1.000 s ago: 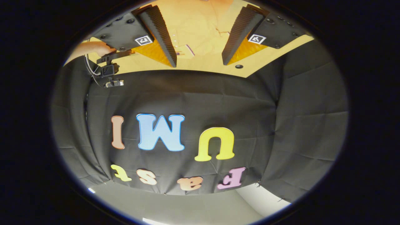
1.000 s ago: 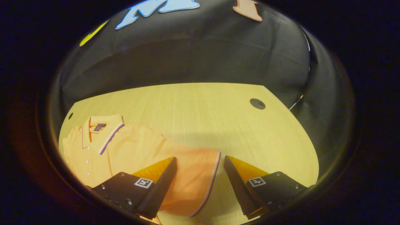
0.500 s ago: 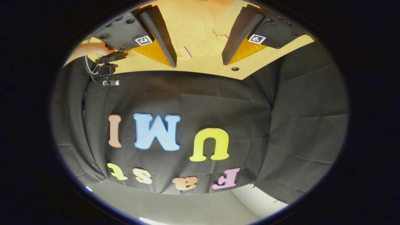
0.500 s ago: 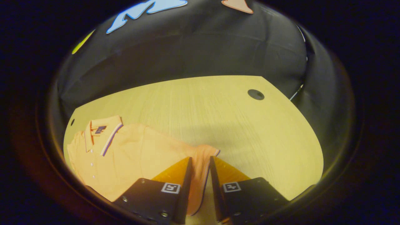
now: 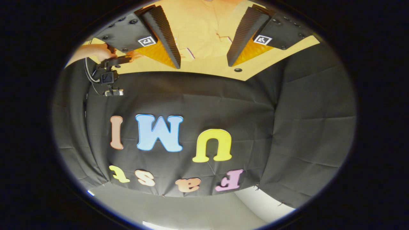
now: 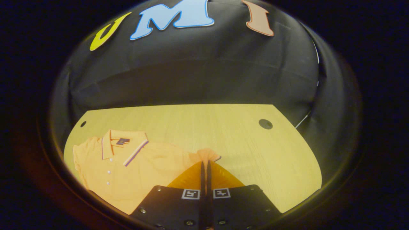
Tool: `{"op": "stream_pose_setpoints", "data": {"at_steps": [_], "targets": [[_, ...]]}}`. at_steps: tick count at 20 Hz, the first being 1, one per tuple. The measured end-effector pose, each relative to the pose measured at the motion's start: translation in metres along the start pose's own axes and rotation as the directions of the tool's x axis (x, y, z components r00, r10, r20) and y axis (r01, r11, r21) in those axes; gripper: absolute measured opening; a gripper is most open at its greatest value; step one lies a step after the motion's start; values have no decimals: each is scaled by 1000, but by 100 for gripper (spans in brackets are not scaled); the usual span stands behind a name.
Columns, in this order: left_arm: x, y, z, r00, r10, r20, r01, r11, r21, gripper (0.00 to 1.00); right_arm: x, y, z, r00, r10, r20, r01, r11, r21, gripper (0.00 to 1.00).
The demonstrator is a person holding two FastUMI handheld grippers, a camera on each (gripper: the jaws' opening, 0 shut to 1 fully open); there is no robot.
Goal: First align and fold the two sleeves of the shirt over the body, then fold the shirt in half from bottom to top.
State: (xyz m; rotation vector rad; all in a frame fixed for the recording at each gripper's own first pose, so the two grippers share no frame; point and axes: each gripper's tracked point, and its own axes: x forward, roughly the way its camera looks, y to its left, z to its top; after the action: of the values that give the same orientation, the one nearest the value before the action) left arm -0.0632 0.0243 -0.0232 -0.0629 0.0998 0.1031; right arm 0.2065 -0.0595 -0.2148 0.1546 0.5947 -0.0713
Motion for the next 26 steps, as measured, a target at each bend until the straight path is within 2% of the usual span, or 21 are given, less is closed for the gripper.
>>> {"op": "stream_pose_setpoints", "data": {"at_steps": [6, 15, 19, 22, 26], "targets": [[0, 9, -8, 1000, 15, -7, -15, 999, -33, 94, -16, 53, 3, 996, 90, 19, -88, 992, -89, 0], [-11, 35, -12, 998, 56, 4, -55, 998, -25, 94, -11, 107, -21, 984, 169, -53, -174, 980, -93, 1], [-12, 43, -18, 998, 67, -5, -67, 997, -28, 94, -6, 128, -40, 978, 187, -88, -199, 968, -154, 2], [-10, 52, -26, 997, 73, -19, -73, 997, -14, 94, -1, 132, -50, 979, 173, -104, -191, 961, -200, 4], [4, 66, -30, 997, 76, -24, -76, 997, -14, 94, 0, 133, -54, 977, 172, -125, -193, 964, -183, 10]]}}
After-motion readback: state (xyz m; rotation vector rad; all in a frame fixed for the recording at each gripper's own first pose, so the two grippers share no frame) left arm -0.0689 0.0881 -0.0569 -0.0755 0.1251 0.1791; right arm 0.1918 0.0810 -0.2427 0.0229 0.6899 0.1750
